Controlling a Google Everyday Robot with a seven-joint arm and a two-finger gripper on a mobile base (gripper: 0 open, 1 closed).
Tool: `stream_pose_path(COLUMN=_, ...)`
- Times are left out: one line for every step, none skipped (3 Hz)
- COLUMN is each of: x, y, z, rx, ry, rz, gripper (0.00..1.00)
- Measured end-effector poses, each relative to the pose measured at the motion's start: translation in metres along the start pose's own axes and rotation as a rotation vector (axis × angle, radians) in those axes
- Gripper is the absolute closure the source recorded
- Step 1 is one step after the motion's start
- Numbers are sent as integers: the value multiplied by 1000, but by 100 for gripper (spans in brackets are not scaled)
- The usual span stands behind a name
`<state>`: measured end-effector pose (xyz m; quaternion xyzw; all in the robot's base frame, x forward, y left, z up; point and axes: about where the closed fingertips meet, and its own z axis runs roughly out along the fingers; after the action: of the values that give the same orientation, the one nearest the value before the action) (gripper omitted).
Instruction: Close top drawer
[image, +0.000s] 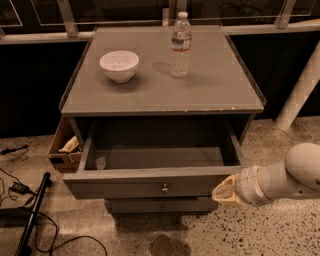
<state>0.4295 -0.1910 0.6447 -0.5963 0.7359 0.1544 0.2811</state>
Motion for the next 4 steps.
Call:
stream_pose_path(x=1, y=-2, z=4, rx=41, ry=-12, rz=-35, gripper=100)
stream_pose_path(x=-1, y=-6, z=10, rx=96, ry=-32, rz=-92, gripper=100)
stream_pose_path(x=-3, y=-18, z=20, rx=163, ry=-55, rz=-150, gripper=100)
stream_pose_path(x=-3, y=-32, z=27, rx=215, ry=-75, rz=-173, gripper=100)
